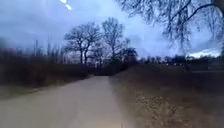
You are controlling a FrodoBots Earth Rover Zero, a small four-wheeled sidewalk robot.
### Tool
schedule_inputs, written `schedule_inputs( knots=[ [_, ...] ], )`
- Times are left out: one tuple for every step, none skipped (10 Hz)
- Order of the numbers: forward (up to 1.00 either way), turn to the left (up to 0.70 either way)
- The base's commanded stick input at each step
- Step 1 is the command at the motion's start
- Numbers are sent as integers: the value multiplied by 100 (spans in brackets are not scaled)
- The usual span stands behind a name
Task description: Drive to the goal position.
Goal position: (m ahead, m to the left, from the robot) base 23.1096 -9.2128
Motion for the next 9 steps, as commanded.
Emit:
schedule_inputs(
  knots=[
    [100,40],
    [100,17],
    [100,0],
    [100,0],
    [100,0],
    [100,3],
    [100,9],
    [100,29],
    [100,40]
  ],
)
